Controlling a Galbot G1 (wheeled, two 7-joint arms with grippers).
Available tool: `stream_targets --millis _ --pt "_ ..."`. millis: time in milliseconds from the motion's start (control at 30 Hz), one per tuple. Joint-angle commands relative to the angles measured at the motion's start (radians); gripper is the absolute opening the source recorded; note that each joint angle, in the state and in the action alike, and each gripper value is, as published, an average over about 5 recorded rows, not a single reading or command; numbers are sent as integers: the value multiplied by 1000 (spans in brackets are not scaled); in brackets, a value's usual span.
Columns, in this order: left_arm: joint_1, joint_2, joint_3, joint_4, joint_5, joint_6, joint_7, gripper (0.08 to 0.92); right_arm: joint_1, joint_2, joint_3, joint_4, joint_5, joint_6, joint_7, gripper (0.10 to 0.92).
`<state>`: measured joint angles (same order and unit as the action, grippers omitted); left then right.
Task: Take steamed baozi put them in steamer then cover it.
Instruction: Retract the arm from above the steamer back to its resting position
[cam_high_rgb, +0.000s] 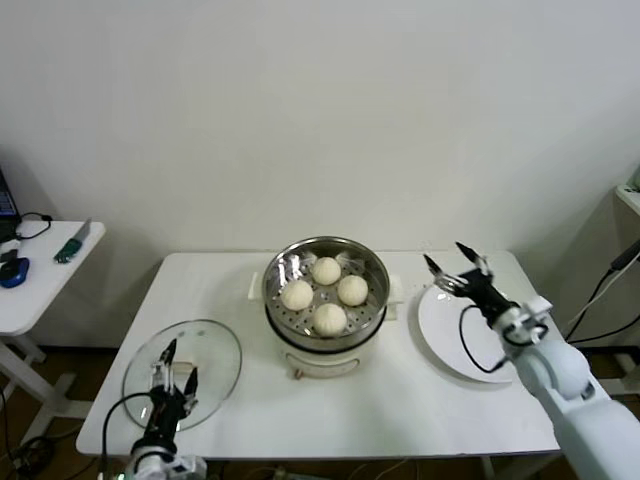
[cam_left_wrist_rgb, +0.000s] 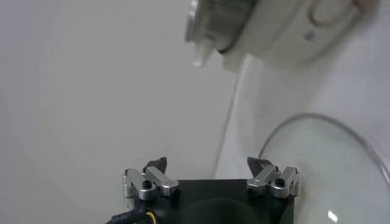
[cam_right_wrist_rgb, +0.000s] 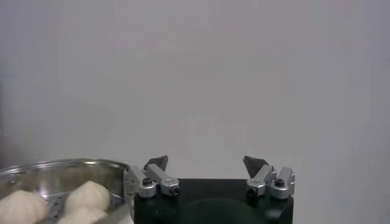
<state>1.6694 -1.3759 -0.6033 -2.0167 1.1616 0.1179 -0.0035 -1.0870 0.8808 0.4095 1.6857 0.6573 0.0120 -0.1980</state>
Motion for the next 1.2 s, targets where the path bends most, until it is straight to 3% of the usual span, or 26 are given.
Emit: stream_targets --millis 33,567,1200 --pt "-102 4 -8 202 397 0 4 823 -304 135 258 56 -84 -31 -23 823" --pt "-264 14 -26 412 394 -12 -66 823 -318 125 265 46 -102 -20 -38 823" --pt "-344 44 9 482 267 34 -100 823 -311 146 247 17 -159 -7 -62 823"
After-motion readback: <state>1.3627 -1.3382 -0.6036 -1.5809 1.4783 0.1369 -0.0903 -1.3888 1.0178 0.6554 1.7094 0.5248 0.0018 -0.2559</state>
